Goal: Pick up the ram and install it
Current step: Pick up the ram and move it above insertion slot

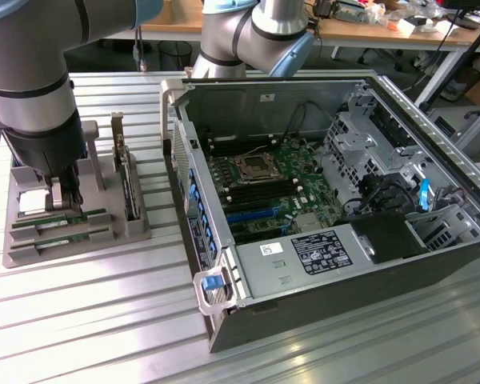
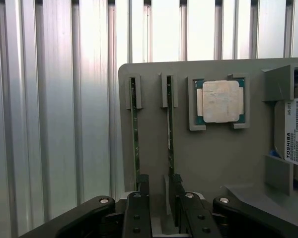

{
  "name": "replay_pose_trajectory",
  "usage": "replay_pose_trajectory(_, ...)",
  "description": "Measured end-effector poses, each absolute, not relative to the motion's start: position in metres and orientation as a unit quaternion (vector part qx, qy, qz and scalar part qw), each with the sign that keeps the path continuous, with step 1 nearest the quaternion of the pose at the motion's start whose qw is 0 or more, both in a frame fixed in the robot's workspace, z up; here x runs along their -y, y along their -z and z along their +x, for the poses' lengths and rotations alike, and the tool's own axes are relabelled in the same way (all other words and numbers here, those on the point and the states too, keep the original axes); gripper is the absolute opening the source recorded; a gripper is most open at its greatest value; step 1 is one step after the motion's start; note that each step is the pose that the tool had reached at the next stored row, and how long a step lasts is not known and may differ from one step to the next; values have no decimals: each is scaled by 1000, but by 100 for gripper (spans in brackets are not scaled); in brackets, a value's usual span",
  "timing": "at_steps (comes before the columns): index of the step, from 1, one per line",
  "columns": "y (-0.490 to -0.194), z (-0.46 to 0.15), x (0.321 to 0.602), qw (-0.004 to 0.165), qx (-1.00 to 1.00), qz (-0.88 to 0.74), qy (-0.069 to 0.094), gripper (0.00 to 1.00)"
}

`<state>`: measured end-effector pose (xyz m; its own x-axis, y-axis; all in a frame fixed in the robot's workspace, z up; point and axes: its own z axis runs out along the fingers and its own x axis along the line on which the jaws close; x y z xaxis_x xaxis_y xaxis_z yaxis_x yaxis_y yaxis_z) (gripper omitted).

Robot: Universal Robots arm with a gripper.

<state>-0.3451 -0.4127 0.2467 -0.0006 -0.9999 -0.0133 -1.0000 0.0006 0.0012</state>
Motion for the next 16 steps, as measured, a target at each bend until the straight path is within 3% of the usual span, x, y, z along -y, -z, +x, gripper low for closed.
replay_pose_trajectory(16, -243, -345, 413, 4, -707, -707, -5, 30)
